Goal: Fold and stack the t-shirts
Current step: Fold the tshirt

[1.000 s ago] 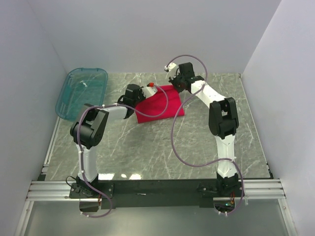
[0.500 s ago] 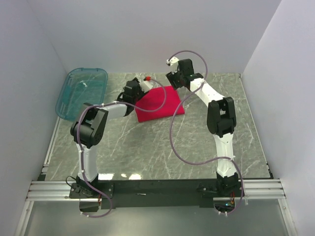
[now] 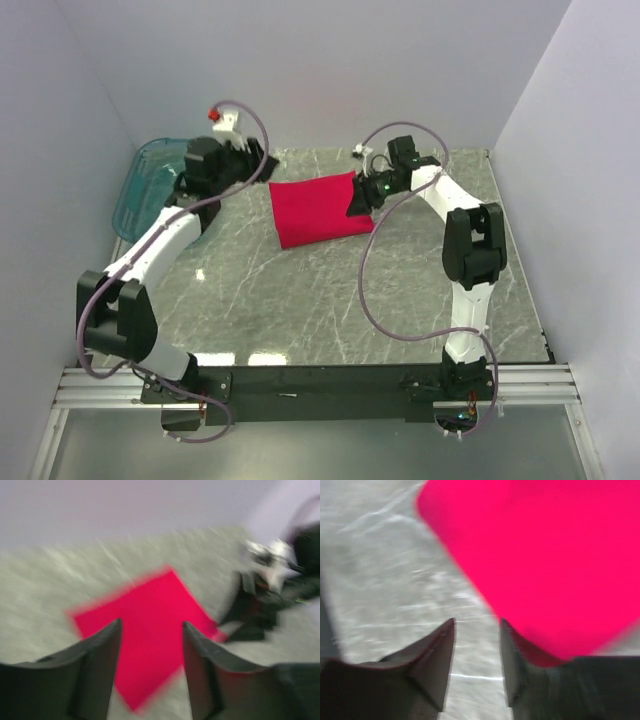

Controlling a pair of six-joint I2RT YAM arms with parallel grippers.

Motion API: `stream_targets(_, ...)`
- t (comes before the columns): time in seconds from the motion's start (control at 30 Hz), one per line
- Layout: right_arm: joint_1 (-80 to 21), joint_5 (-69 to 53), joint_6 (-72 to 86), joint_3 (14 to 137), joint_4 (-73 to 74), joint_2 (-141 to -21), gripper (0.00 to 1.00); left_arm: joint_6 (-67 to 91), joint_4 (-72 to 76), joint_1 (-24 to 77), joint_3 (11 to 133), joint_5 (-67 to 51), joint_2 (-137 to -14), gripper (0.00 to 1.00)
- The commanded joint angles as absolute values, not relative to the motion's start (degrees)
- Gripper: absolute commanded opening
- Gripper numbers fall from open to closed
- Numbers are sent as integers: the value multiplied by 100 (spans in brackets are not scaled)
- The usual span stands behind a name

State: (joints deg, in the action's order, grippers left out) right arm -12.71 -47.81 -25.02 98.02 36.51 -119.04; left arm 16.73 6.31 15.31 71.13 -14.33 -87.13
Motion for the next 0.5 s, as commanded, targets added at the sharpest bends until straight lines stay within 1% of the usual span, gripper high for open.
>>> stream_targets(0.0, -1380, -6108, -1956, 9362, 3808, -11725, 45, 3812, 965, 1670, 6153, -3251, -9455, 52)
stream_targets(0.03, -1371, -6100, -1742, 9343, 3623, -11759, 43, 3910, 1115, 1713, 6118, -3322, -9605, 45)
stream_targets(0.07, -1380, -6100, -1601, 9378, 3464, -11847, 37, 4059, 1238, 1749, 6161, -3340, -9763, 42)
stream_targets(0.13, -1389, -5977, -1223, 9641, 3419, -11988, 31, 4166, 1362, 1863, 6275, -3480, -10229, 36)
stream_targets(0.17, -1380, -5863, -1074, 9737, 3384, -12145, 25, 4262, 1475, 1872, 6301, -3541, -10352, 35)
stream_targets(0.2, -1397, -5740, -959, 9886, 3358, -12216, 23, 4297, 1511, 1916, 6319, -3533, -10536, 34)
stream_targets(0.3, -1380, -5214, -520, 9915, 3156, -12445, 23, 4289, 1451, 1951, 6346, -3481, -10809, 33)
stream_targets(0.33, -1389, -4820, -188, 9897, 3077, -12498, 23, 4263, 1398, 1951, 6346, -3393, -10854, 33)
stream_targets(0.43, -1389, -4379, 174, 9975, 3111, -12726, 23, 4114, 1143, 1942, 6311, -3209, -10951, 33)
stream_targets(0.47, -1380, -3994, 289, 10010, 3111, -12814, 23, 4052, 1064, 1942, 6302, -3008, -10977, 34)
